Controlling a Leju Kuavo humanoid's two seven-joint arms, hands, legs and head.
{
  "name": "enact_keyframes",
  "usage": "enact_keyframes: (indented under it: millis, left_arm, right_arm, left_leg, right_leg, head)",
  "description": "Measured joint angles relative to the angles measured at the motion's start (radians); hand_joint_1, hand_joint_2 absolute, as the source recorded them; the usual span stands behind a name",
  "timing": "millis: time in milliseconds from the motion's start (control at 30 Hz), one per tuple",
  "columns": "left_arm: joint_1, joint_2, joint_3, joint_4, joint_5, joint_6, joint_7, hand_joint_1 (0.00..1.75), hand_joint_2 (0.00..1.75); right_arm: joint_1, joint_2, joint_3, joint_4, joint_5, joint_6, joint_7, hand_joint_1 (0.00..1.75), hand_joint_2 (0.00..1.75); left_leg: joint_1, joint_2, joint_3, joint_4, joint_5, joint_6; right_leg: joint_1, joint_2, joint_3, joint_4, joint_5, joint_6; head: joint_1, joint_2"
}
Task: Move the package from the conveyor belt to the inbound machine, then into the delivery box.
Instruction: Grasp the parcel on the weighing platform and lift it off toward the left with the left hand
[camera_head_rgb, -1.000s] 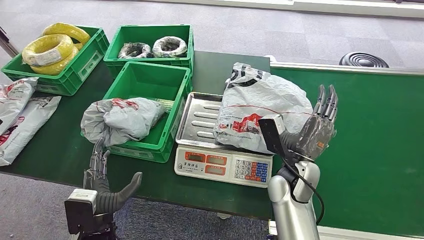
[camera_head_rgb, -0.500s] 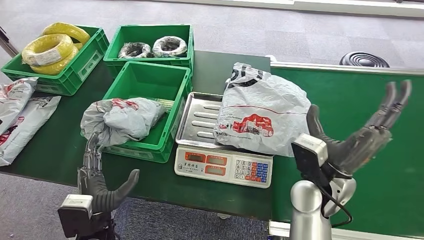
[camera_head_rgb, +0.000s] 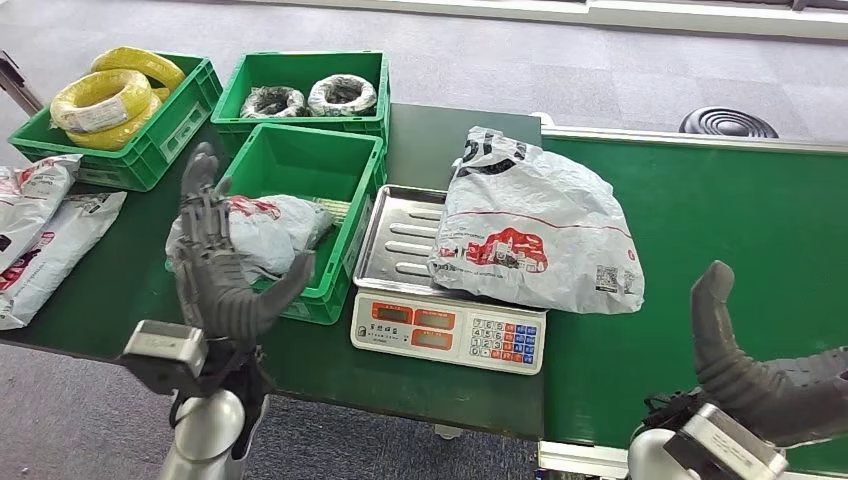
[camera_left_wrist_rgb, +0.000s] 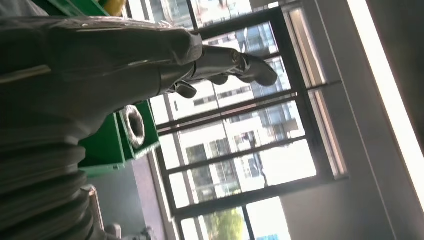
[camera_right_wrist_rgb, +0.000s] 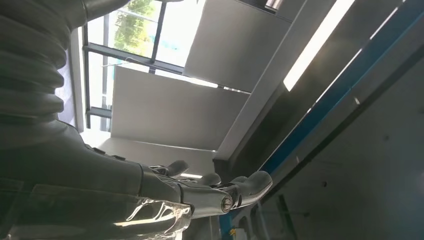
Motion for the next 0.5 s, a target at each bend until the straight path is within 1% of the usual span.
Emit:
enact_keyframes:
  millis: [100, 300, 433, 500]
  left_arm:
    - [-0.1, -0.035, -0.073, 0.087, -0.033, -0.026, 0.045, 0.0, 1.75]
    - [-0.24, -0.098, -0.173, 0.241, -0.158, -0.042, 0.15, 0.0, 1.75]
    - [-0.329, -0.145, -0.243, 0.399, -0.271, -0.044, 0.219, 0.0, 1.75]
    - [-0.379, -0.16, -0.283, 0.482, -0.304, -0.044, 0.262, 0.0, 1.75]
  right_arm:
    - [0.011, 0.0, -0.009, -0.039, -0.041, 0.0, -0.004, 0.0, 1.75]
    - [0.022, 0.0, -0.028, -0.108, -0.093, 0.0, -0.005, 0.0, 1.75]
    - [0.014, 0.0, -0.035, -0.131, -0.121, 0.001, -0.005, 0.0, 1.75]
    - [-0.004, 0.0, -0.04, -0.132, -0.134, 0.001, -0.005, 0.0, 1.75]
  left_leg:
    - [0.0, 0.001, 0.0, 0.0, 0.0, 0.0]
    - [0.0, 0.0, -0.002, 0.001, 0.0, 0.0]
    - [0.0, 0.001, -0.002, 0.001, 0.0, 0.0]
    - [-0.001, 0.001, -0.002, 0.001, 0.0, 0.0]
  right_leg:
    - [-0.001, 0.001, 0.0, 0.0, 0.001, 0.001]
    - [-0.001, 0.001, -0.003, 0.0, 0.001, 0.001]
    - [-0.001, 0.001, -0.002, 0.0, 0.001, 0.001]
    - [-0.001, 0.001, -0.002, 0.0, 0.001, 0.001]
  head:
    - [0.0, 0.0]
    - [0.0, 0.0]
    - [0.0, 0.0]
    - [0.0, 0.0]
